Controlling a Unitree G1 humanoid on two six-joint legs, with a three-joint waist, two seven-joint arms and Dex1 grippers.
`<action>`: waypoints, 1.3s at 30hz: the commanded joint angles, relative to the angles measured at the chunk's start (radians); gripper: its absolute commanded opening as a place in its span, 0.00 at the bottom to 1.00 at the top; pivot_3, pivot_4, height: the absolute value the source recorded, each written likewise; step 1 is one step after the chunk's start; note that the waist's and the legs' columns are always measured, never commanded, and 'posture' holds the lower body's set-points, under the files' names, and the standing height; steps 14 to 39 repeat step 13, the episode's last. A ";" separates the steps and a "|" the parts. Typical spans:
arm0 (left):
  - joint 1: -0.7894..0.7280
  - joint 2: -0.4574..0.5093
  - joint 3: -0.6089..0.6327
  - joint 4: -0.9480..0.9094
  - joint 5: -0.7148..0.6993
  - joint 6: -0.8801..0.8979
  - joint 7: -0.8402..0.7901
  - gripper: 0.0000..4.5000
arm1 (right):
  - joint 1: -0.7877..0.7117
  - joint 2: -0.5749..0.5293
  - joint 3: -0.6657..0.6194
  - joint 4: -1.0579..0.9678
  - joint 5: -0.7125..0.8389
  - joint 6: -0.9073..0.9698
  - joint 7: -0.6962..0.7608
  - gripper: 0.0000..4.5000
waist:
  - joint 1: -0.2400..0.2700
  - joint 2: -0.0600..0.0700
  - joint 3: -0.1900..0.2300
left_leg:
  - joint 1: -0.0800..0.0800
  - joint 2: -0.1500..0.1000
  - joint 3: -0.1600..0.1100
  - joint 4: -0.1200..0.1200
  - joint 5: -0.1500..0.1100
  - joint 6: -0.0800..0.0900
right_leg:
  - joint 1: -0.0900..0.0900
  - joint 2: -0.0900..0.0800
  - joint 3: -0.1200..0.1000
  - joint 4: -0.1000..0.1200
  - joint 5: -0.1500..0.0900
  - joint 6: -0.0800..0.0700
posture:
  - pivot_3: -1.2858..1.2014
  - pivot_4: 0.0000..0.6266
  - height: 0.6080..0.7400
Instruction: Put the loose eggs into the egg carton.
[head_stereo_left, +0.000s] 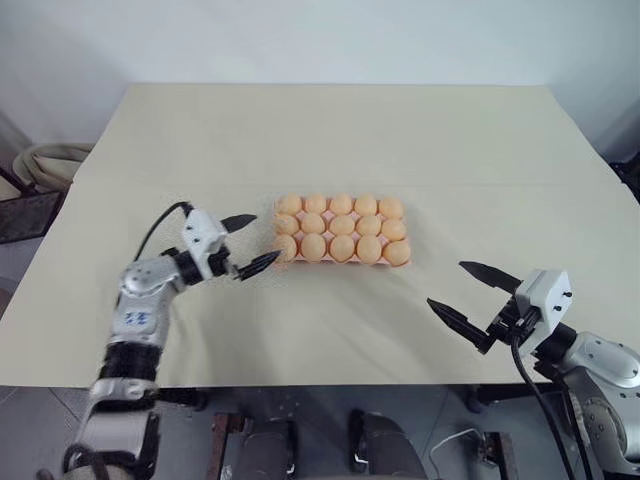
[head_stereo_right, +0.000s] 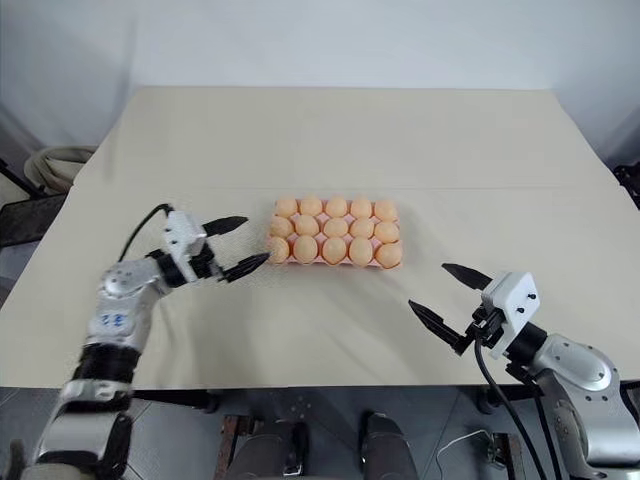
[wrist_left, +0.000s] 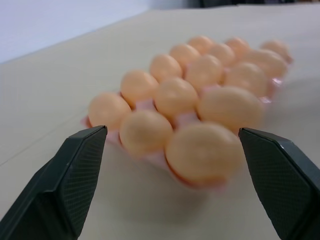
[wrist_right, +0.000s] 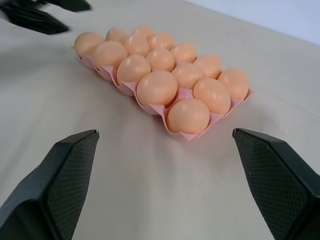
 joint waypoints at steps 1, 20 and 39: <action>0.111 0.088 0.075 -0.117 -0.046 0.040 -0.033 1.00 | -0.006 -0.033 -0.038 0.015 0.014 -0.023 0.035 1.00 | -0.004 0.000 0.000 | 0.000 0.000 0.000 0.000 -0.001 -0.002 | 0.000 0.000 0.000 0.000 0.000 0.000 | 0.52 0.24 1.00; 0.352 0.130 0.172 -0.368 -0.083 0.134 0.043 1.00 | -0.094 -0.041 -0.024 0.133 0.008 -0.065 0.105 1.00 | -0.002 0.001 0.000 | 0.000 0.000 0.000 -0.003 -0.001 -0.002 | 0.000 -0.002 0.000 -0.003 -0.001 -0.002 | 0.52 0.24 1.00; 0.352 0.130 0.172 -0.368 -0.083 0.134 0.043 1.00 | -0.094 -0.041 -0.024 0.133 0.008 -0.065 0.105 1.00 | -0.002 0.001 0.000 | 0.000 0.000 0.000 -0.003 -0.001 -0.002 | 0.000 -0.002 0.000 -0.003 -0.001 -0.002 | 0.52 0.24 1.00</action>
